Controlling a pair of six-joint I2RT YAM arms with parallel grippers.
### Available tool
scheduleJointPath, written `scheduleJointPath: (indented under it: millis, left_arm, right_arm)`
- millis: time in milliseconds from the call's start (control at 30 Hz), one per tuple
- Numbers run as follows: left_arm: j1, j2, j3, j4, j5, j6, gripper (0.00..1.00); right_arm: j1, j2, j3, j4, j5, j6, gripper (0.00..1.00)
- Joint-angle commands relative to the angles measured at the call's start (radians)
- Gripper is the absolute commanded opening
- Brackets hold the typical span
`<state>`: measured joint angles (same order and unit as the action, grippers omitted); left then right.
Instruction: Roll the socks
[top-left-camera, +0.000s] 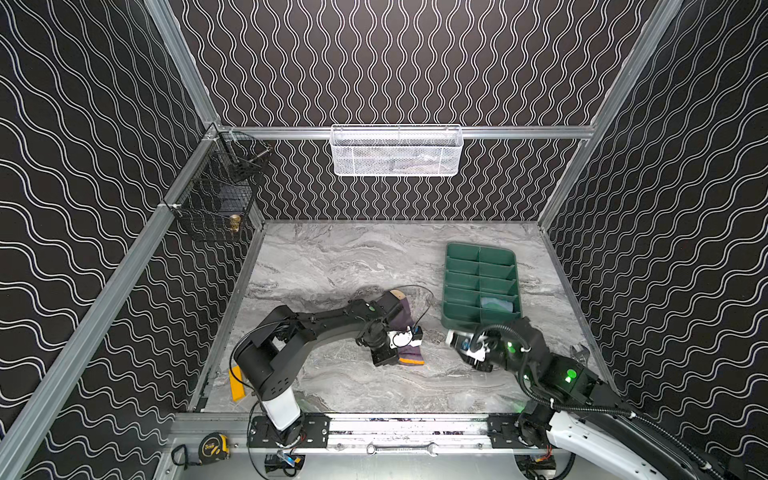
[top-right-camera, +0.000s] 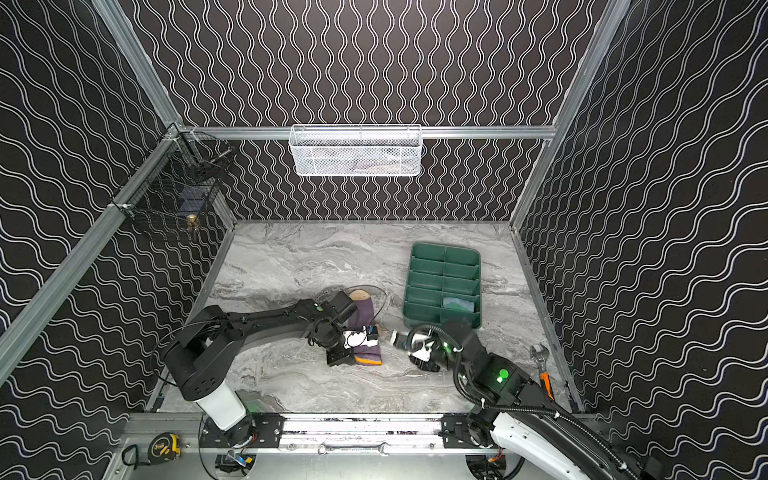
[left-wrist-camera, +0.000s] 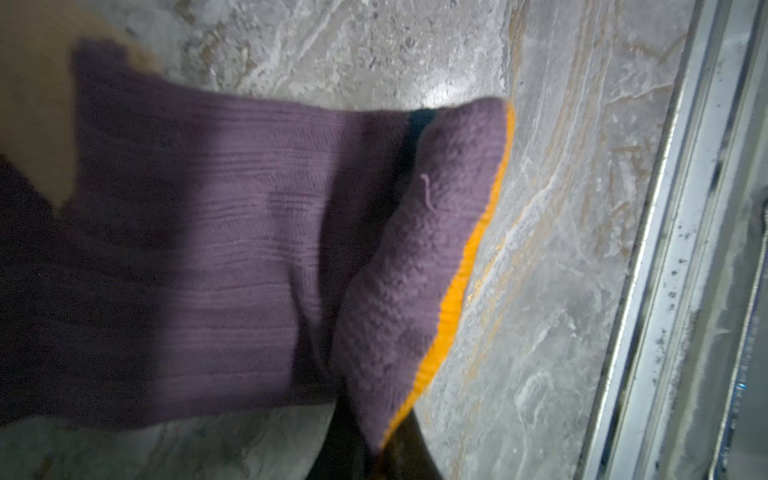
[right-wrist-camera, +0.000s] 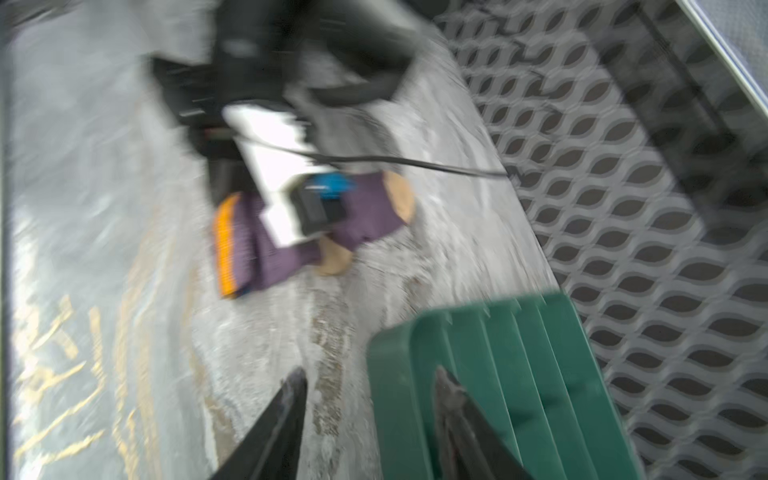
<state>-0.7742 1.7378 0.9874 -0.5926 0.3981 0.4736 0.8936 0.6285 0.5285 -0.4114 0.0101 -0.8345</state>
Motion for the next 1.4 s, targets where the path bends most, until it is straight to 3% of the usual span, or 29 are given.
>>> scheduleJointPath:
  millis: [0, 67, 167, 367, 567, 667, 900, 1000, 1033, 1100, 1167, 1367]
  left_arm:
    - [0.021, 0.036, 0.026, -0.062, 0.043, -0.018, 0.0]
    - [0.031, 0.055, 0.036, -0.07, 0.047, -0.016, 0.0]
    - [0.046, 0.068, 0.044, -0.076, 0.057, -0.015, 0.0]
    - [0.056, 0.059, 0.041, -0.075, 0.069, -0.014, 0.0]
    - [0.056, 0.064, 0.044, -0.077, 0.078, -0.01, 0.0]
    - [0.055, 0.062, 0.045, -0.077, 0.079, -0.009, 0.0]
    - [0.056, 0.045, 0.038, -0.058, 0.089, -0.014, 0.0]
    - [0.055, 0.047, 0.052, -0.055, 0.07, -0.028, 0.0]
    - [0.056, 0.043, 0.055, -0.046, 0.058, -0.039, 0.04]
    - [0.061, 0.024, 0.045, -0.019, 0.026, -0.065, 0.26]
    - [0.076, -0.007, 0.034, 0.009, 0.006, -0.085, 0.38]
    - [0.157, -0.138, -0.01, 0.108, -0.086, -0.174, 0.5]
  right_arm:
    - [0.117, 0.057, -0.028, 0.075, 0.054, -0.195, 0.51]
    - [0.206, 0.132, -0.06, 0.167, 0.138, -0.233, 0.52]
    - [0.256, 0.261, -0.089, 0.337, 0.132, -0.256, 0.53]
    - [0.273, 0.542, -0.077, 0.557, 0.151, -0.223, 0.52]
    - [0.245, 0.727, -0.047, 0.634, 0.152, -0.225, 0.49]
    - [0.222, 0.806, -0.018, 0.628, 0.165, -0.202, 0.41]
    - [0.217, 0.858, 0.048, 0.473, 0.116, -0.198, 0.0]
    - [0.218, 0.862, 0.061, 0.4, 0.094, -0.191, 0.0]
    - [0.218, 0.864, 0.066, 0.371, 0.081, -0.18, 0.0]
    - [0.218, 0.863, 0.069, 0.334, 0.067, -0.168, 0.0]
    - [0.217, 0.855, 0.07, 0.303, 0.061, -0.146, 0.0]
    - [0.218, 0.818, 0.093, 0.2, 0.043, -0.099, 0.0]
